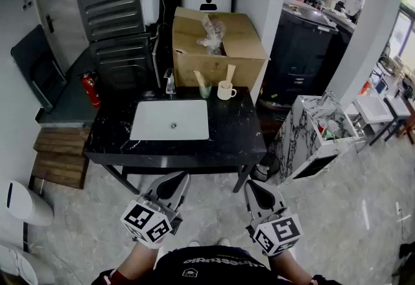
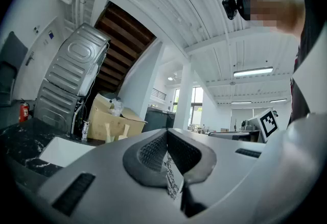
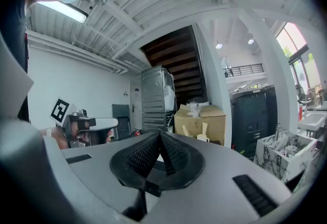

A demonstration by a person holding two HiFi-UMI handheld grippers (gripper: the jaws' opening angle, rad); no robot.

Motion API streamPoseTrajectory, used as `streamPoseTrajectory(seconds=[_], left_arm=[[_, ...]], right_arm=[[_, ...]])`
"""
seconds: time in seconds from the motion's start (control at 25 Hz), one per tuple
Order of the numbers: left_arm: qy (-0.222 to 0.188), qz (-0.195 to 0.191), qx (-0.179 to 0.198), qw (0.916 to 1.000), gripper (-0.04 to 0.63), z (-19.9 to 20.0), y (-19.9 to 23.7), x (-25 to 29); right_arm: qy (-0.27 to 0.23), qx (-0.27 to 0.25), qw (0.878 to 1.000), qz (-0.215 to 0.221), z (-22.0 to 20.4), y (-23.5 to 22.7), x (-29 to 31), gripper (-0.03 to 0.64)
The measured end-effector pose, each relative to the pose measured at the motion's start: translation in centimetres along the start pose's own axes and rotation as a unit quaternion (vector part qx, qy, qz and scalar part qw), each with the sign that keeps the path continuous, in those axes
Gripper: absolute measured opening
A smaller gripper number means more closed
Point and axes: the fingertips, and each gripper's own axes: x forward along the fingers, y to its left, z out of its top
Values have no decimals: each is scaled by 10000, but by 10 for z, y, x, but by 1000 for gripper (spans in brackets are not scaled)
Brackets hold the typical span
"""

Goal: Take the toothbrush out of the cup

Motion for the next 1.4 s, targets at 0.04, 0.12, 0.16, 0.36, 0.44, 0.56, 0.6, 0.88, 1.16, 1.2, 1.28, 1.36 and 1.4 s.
streamPoseTrajectory(seconds=[0.04,0.12,0.16,0.36,0.44,0.56,0.6,0.88,1.16,1.2,1.28,1.36,1.4], left_arm=[[11,6,-5,10000,15,0,0,0],[23,15,-14,10000,15,0,0,0],[22,14,-16,10000,15,0,0,0],[0,-32,84,10000,15,-1,-1,-1],[1,-32,87,10000,15,-2,-1,-3],[15,-20,126,9999,15,-3,2,-5],[16,-15,136,9999,15,-4,3,-6],[49,-89,66,9999,15,-8,14,-12],[106,-343,61,9993,15,-11,25,-21],[108,-367,60,9993,15,-10,27,-24],[101,-368,49,9993,15,-10,32,-29],[99,-392,48,9992,15,-11,38,-33],[108,-410,44,9991,15,-12,41,-35]], right_arm=[[9,12,10000,-23,0,-1,-1,37],[24,13,10000,-53,1,-1,-2,37],[31,0,10000,-59,1,-1,-2,37],[-14,-11,10000,-82,1,1,-1,37],[-122,42,9998,-136,3,1,-2,37],[-171,111,9997,-128,3,4,-1,37],[-159,119,9997,-111,2,5,1,37],[-40,232,9997,-63,-5,18,8,38],[26,339,9992,-209,-13,32,17,38],[1,334,9992,-228,-12,36,18,38],[-50,324,9990,-287,-12,41,20,38],[-61,319,9989,-343,-14,45,22,38],[-42,324,9988,-360,-16,47,23,38]])
